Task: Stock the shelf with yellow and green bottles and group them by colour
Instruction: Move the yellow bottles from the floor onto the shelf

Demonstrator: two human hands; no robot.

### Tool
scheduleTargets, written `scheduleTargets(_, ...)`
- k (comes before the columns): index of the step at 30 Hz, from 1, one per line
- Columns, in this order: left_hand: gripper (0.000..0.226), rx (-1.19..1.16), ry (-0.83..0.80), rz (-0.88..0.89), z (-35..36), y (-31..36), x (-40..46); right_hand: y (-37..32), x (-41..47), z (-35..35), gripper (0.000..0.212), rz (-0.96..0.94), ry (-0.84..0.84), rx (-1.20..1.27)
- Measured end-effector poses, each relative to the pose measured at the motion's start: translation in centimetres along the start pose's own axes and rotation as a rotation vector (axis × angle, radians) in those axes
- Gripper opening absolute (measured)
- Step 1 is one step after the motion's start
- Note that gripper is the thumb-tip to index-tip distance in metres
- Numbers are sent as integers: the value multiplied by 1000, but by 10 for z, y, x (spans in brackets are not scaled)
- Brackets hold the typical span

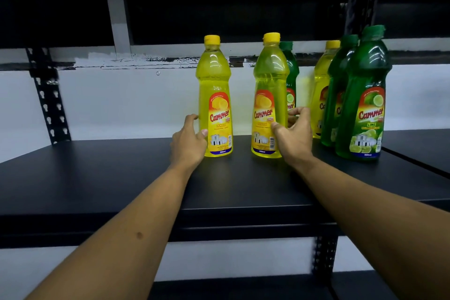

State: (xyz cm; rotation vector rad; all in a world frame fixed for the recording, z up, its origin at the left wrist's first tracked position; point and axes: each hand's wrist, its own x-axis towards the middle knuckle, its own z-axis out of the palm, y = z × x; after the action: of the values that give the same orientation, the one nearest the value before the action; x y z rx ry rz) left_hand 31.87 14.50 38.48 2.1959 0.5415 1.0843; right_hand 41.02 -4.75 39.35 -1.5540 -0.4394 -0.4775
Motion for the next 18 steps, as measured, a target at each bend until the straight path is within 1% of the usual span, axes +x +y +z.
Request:
scheduleTargets(2, 35, 27, 35, -39, 0, 0, 0, 4, 3, 0, 31, -30, 86, -125)
scheduleTargets(5, 39, 10, 35, -48, -3, 1, 0, 5, 6, -6, 35, -28, 144, -230)
scheduleTargets(7, 42, -3, 6, -15, -3, 3, -2, 6, 6, -8, 43, -27, 121, -233)
scheduleTargets(10, 44, -34, -83, 20, -2, 4, -4, 5, 3, -5, 68, -31, 58, -262)
scheduleTargets(13, 49, 10, -190, 5, 0, 0, -4, 9, 6, -3, 89, 89, -48, -387)
scheduleTargets(15, 51, 24, -209, -4, -1, -3, -3, 10, 9, -5, 92, 187, -87, -406)
scheduleTargets(18, 54, 29, -205, 2, -2, -4, -3, 8, 10, -5, 86, 188, -76, -438)
